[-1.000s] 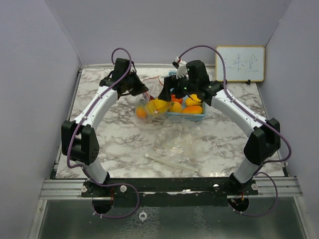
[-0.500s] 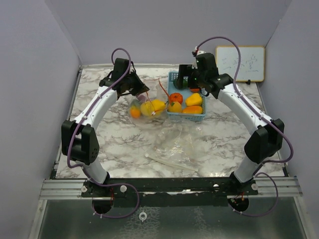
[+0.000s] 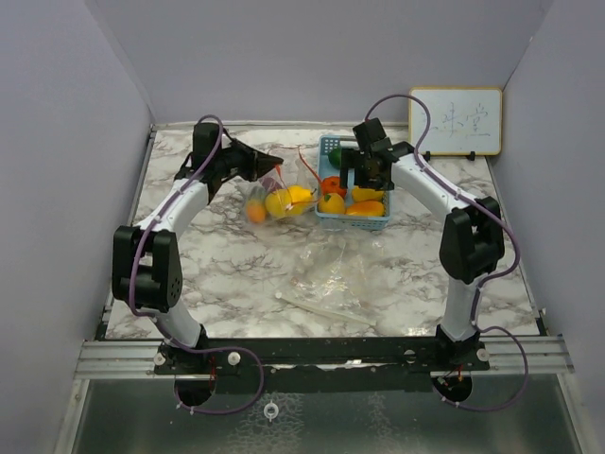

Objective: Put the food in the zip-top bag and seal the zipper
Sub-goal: Pick up the fake fruit from the bin.

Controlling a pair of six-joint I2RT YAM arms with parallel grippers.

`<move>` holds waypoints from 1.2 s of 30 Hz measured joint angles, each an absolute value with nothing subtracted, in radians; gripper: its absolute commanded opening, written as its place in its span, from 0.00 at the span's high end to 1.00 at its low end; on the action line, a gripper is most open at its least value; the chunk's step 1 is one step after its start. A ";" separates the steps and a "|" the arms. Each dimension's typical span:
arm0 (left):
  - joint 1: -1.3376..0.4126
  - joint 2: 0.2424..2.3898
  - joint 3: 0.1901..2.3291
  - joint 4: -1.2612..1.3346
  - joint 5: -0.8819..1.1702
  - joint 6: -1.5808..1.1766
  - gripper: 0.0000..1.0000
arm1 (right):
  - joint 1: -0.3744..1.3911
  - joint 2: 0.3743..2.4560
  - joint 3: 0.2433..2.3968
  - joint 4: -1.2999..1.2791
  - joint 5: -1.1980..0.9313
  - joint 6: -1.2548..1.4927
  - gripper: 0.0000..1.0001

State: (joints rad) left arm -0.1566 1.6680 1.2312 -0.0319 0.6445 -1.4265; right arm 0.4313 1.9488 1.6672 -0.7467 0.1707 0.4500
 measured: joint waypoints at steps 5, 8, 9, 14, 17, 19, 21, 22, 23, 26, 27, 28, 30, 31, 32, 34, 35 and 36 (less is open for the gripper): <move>-0.119 1.668 1.341 0.003 0.682 -1.509 1.00 | 0.432 1.949 1.664 -0.756 0.213 0.469 0.00; -0.118 1.666 1.417 0.061 0.696 -1.541 1.00 | 0.432 1.951 1.659 -0.756 0.241 0.477 0.00; -0.118 1.661 1.421 0.090 0.701 -1.556 1.00 | 0.432 1.959 1.659 -0.756 0.249 0.482 0.00; -0.120 1.629 1.299 0.195 0.709 -1.606 1.00 | 0.428 2.024 1.660 -0.751 0.276 0.501 0.00; -0.119 1.621 1.114 0.260 0.708 -1.651 1.00 | 0.420 2.100 1.684 -0.755 0.282 0.512 0.00; -0.119 1.627 0.977 0.313 0.708 -1.702 1.00 | 0.418 2.140 1.712 -0.755 0.287 0.520 0.00; -0.119 1.636 0.899 0.339 0.708 -1.760 1.00 | 0.417 2.171 1.744 -0.754 0.299 0.528 0.00; -0.119 1.646 0.865 0.347 0.708 -1.765 1.00 | 0.416 2.178 1.757 -0.754 0.307 0.532 0.00; -0.119 1.649 0.863 0.349 0.709 -1.769 1.00 | 0.416 2.180 1.765 -0.754 0.312 0.537 0.00; -0.119 1.650 0.932 0.343 0.713 -1.753 1.00 | 0.410 2.181 1.799 -0.752 0.329 0.553 0.00; -0.119 1.650 0.968 0.340 0.714 -1.738 1.00 | 0.406 2.183 1.818 -0.752 0.333 0.562 0.00; -0.119 1.649 1.001 0.337 0.714 -1.724 1.00 | 0.403 2.183 1.833 -0.751 0.335 0.571 0.00; -0.119 1.645 1.058 0.333 0.715 -1.694 1.00 | 0.397 2.183 1.853 -0.739 0.340 0.583 0.00; -0.119 1.641 1.074 0.332 0.714 -1.682 1.00 | 0.397 2.183 1.858 -0.731 0.342 0.587 0.00; -0.119 1.636 1.079 0.330 0.715 -1.676 1.00 | 0.396 2.184 1.860 -0.725 0.344 0.590 0.00; -0.119 1.630 1.077 0.322 0.715 -1.665 1.00 | 0.391 2.191 1.867 -0.724 0.351 0.595 0.02; -0.119 1.630 1.074 0.321 0.715 -1.665 1.00 | 0.390 2.199 1.875 -0.724 0.354 0.598 0.06; -0.119 1.630 1.069 0.319 0.715 -1.665 1.00 | 0.389 2.209 1.884 -0.724 0.355 0.598 0.11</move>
